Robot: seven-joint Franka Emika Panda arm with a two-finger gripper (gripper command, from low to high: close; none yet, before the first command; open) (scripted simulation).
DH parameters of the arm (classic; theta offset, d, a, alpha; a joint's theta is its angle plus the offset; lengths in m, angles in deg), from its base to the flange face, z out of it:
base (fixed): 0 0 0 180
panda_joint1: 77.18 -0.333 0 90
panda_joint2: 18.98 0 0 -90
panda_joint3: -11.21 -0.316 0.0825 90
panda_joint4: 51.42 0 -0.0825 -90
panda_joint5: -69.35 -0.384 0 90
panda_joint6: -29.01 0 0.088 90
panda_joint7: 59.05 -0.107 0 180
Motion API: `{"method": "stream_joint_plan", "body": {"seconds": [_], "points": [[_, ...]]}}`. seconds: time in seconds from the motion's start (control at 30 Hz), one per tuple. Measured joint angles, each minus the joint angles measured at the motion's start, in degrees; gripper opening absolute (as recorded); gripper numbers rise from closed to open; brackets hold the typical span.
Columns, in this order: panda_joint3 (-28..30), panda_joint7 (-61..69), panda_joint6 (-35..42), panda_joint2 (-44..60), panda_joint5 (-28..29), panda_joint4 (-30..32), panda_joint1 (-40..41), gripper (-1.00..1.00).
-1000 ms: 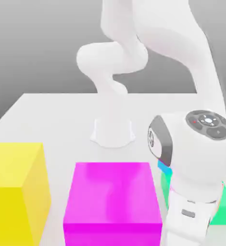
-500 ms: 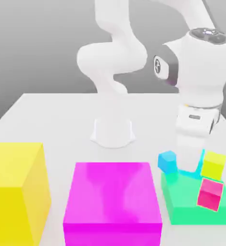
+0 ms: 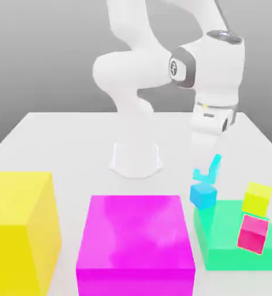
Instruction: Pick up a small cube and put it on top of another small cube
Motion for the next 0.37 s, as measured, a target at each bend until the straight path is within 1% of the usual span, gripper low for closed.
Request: {"method": "stream_joint_plan", "body": {"seconds": [0.17, 0.2, 0.27, 0.37], "points": [[0.00, 0.00, 0.00, 0.00, 0.00, 0.00, 0.00, 1.00], [-0.08, -0.07, -1.01, 0.81, 0.07, 0.17, 0.06, 1.00], [0.02, 0.03, 1.34, -1.19, -0.03, -0.22, -0.01, 1.00], [0.47, 0.23, 8.05, -6.82, -0.18, -1.31, -0.28, 1.00]]}}
